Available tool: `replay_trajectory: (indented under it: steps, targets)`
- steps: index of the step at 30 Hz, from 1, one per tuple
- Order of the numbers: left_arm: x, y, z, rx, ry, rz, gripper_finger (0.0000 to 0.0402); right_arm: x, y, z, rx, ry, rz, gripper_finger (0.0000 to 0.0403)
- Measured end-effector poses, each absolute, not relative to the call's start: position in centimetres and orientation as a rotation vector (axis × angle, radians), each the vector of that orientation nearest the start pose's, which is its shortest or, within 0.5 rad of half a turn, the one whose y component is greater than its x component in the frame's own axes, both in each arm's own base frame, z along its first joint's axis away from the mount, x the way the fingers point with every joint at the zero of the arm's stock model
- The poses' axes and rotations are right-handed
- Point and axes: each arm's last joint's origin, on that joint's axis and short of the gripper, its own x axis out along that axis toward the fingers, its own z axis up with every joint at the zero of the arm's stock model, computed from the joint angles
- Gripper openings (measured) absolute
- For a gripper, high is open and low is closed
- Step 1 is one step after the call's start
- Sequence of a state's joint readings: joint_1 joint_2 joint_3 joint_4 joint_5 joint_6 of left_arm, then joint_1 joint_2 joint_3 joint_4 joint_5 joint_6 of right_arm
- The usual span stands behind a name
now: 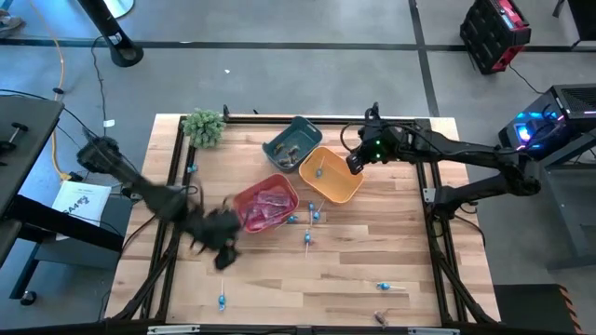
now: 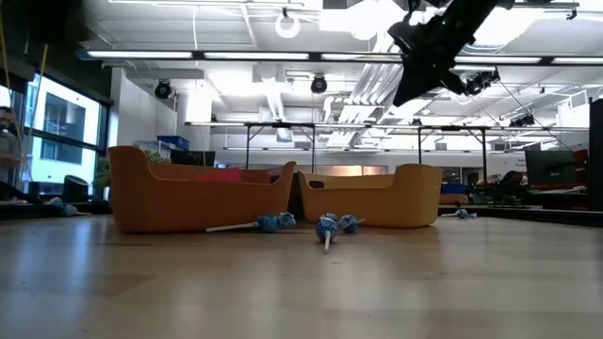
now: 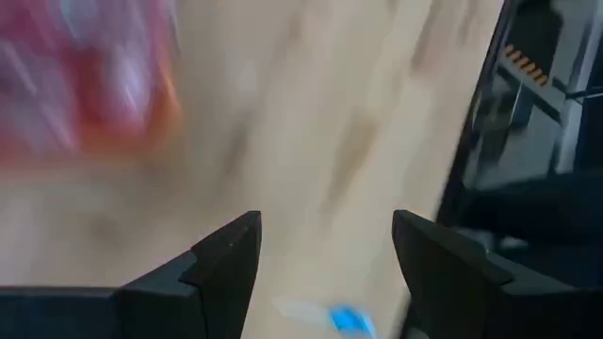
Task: Sort candy
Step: Put the blue candy into the yellow bin
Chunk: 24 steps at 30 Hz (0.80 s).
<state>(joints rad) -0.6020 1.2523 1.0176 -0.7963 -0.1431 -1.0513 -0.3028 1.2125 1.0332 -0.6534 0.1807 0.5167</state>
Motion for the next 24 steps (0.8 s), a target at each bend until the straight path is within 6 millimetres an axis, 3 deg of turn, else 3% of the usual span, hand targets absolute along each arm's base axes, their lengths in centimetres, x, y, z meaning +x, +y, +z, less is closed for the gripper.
replay_trajectory:
  steps: [5, 10, 13, 19, 24]
  targets:
    - [17.8, -19.4, 24.0, -0.803, 1.174, 0.208, 0.0231, 23.0, -7.7, 28.5, 0.531, 0.732, -0.658, 0.0]
    - [18.2, -23.0, 20.8, -1.098, 1.273, 0.368, 0.0231, 23.0, -7.7, 28.2, 0.528, 0.737, -0.653, 0.0]
    - [18.6, -23.9, 19.3, -1.172, 1.349, 0.432, 0.0231, 23.1, -7.7, 28.2, 0.51, 0.733, -0.643, 0.0]
    - [18.5, -23.8, 17.3, -1.155, 1.417, 0.615, 0.0231, 23.1, -8.0, 28.3, 0.516, 0.721, -0.643, 0.0]
    - [19.2, -24.4, 15.8, -1.184, 1.433, 0.644, 0.0231, 23.0, -8.3, 28.3, 0.523, 0.73, -0.615, 0.0]
